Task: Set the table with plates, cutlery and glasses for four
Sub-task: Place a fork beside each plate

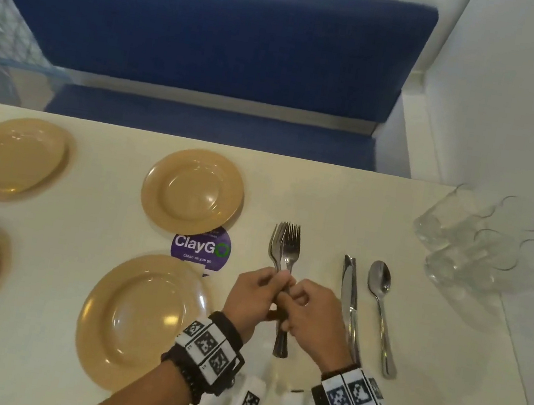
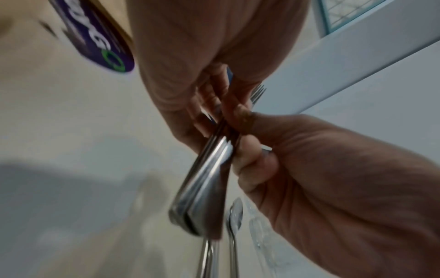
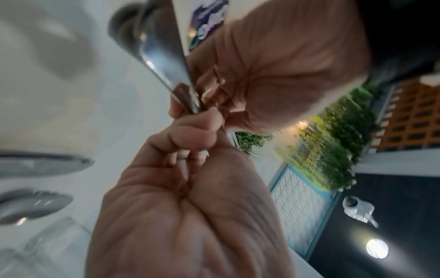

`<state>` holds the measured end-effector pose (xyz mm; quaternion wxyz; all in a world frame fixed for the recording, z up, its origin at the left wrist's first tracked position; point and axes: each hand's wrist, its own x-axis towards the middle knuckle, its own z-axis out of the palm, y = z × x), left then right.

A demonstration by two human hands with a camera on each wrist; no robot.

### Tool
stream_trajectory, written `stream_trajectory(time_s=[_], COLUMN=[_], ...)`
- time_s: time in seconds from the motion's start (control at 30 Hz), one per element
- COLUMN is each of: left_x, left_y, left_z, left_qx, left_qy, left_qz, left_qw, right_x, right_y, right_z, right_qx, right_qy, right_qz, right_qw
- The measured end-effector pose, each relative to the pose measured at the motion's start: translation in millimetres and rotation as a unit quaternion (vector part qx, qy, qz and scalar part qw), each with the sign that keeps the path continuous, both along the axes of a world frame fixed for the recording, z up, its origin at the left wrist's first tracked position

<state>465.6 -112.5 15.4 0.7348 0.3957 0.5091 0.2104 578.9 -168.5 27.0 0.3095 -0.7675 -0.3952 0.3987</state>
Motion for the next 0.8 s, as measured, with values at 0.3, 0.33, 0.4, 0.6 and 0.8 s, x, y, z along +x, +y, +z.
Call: stream_trajectory(time_s=[0.3, 0.33, 0.4, 0.6, 0.8], left_x=[-137, -160, -212, -352, -395], left_y=[12, 15, 23, 48, 69], left_z=[18, 20, 20, -10, -41], left_qx=[0.044, 0.059, 0.086, 0.004, 0.005], left_qy=[0.058, 0.077, 0.132, 0.194, 0.219], left_qz=[0.102, 0.110, 0.127, 0.174, 0.126], left_qw=[0.992, 0.989, 0.979, 0.965, 0.967], right_x=[-93, -103, -128, -258, -359], right_y=[37, 41, 47, 60, 84], right_z=[11, 10, 9, -5, -28], right_qx=[0.048, 0.043, 0.017, -0.073, -0.089], right_qy=[0.007, 0.004, -0.013, 0.032, -0.004], right_qz=[0.056, 0.066, 0.101, 0.169, 0.120], right_qw=[0.997, 0.997, 0.995, 0.982, 0.989])
